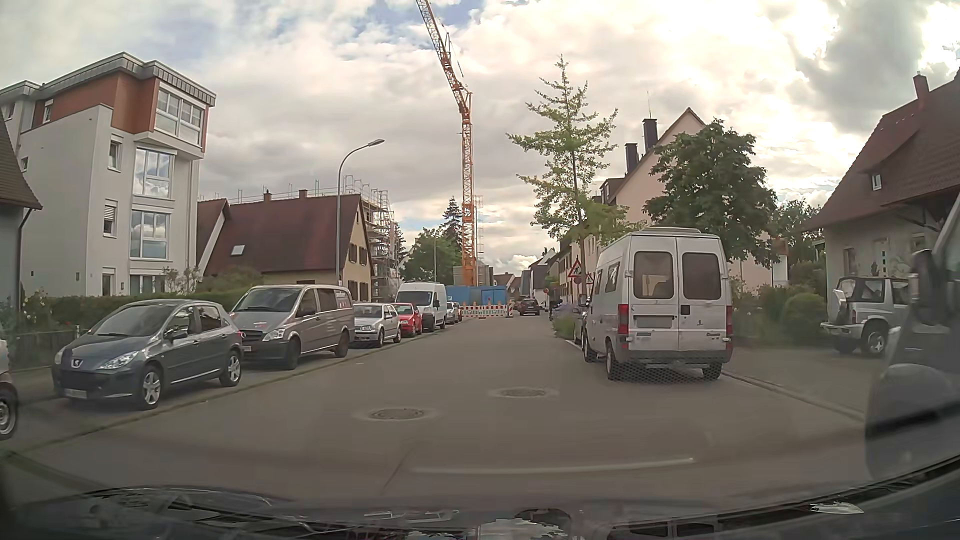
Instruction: Follow the waypoints while adhering to traffic rules and regulations
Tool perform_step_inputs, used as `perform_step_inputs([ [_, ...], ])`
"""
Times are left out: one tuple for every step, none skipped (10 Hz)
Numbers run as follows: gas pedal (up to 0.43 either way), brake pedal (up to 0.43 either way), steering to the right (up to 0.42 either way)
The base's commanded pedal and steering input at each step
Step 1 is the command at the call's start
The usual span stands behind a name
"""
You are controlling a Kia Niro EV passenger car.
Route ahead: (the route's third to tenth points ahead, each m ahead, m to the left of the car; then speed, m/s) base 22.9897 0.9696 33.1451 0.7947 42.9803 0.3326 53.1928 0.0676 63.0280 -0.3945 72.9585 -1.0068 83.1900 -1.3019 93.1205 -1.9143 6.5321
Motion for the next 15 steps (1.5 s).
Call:
perform_step_inputs([
  [0.079, 0.0, 0.009],
  [0.079, 0.0, 0.011],
  [0.079, 0.0, 0.006],
  [0.079, 0.0, 0.002],
  [0.079, 0.0, 0.001],
  [0.079, 0.0, 0.004],
  [0.079, 0.0, 0.006],
  [0.067, 0.0, 0.005],
  [0.067, 0.0, 0.003],
  [0.067, 0.0, 0.003],
  [0.067, 0.0, 0.004],
  [0.028, 0.0, 0.006],
  [0.0, 0.0, 0.007],
  [0.0, 0.0, 0.008],
  [0.0, 0.0, 0.008],
])
